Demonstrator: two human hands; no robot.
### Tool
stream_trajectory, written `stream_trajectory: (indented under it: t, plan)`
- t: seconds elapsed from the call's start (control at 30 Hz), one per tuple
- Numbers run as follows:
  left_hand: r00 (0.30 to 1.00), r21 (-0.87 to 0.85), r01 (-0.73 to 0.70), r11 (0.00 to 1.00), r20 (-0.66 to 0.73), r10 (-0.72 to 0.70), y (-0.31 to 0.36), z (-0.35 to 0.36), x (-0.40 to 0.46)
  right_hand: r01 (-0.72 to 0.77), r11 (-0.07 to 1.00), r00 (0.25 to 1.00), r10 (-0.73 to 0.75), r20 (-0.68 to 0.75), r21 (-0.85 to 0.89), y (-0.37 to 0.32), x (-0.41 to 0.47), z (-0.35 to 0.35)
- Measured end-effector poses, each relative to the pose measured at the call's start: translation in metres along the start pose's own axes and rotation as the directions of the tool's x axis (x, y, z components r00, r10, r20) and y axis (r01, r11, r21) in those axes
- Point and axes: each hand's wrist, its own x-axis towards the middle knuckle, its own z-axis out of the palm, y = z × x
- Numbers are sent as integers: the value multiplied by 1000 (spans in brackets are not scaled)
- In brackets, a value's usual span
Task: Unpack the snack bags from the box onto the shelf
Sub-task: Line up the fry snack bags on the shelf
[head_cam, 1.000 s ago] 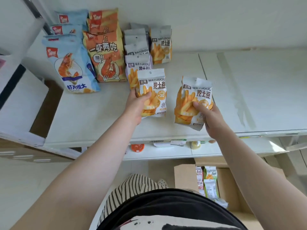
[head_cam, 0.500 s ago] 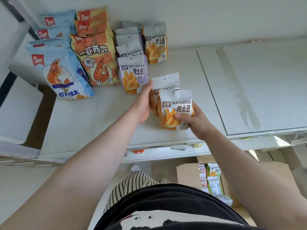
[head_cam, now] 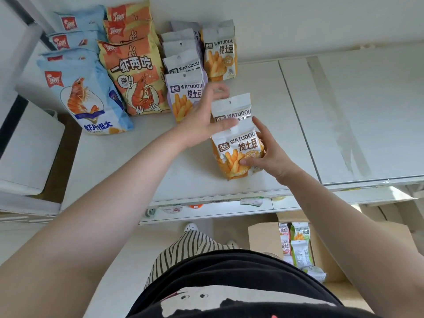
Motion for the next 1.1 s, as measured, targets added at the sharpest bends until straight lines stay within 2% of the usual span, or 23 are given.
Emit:
stream_trajectory:
  t: [0.07, 0.1, 0.17, 0.3, 0.5, 0.6, 0.73, 0.83, 0.9, 0.97, 1.1]
  plan:
    - [990, 266, -66, 962, 135, 30, 4, -8, 1, -1, 1000, 1000, 1, 19, -10, 1, 0, 2]
    - [984, 337, -80, 938, 176, 21, 4, -10, 3, 0, 1000, 1000, 0, 27, -8, 1, 0, 4]
    - [979, 401, -73, 913, 205, -11, 3, -11, 5, 16, 1000, 999, -16, 45, 4, 2, 2, 7]
    - [987, 488, -72, 870, 160, -8, 3, -11, 12, 62, 998, 998, -61, 25, -6, 0, 5, 13]
    - [987, 492, -159, 856, 83, 136, 12, -11, 19, 122, 982, 981, -141, -132, -145, -8, 14, 7]
    - [989, 455, -150, 878, 51, 142, 3, -6, 19, 115, 959, 977, -156, -145, -261, -5, 13, 2]
    - [978, 562, -208, 801, 124, 166, 0, 0, 25, 104, 921, 983, -152, -100, -376, 0, 14, -3]
    - [954, 627, -273, 729, 275, 120, 3, -6, 29, 96, 943, 989, -126, -72, -320, -1, 16, -7]
    - [940, 607, -286, 741, 327, 95, 4, -8, 29, 97, 948, 995, -101, 2, -303, -1, 13, -8]
    - [947, 584, -251, 772, 313, 71, 6, -7, 29, 111, 939, 994, -103, 43, -327, -1, 11, -7]
    - [963, 557, -217, 802, 257, 82, 14, -5, 35, 98, 916, 989, -134, -66, -390, -3, 12, -10]
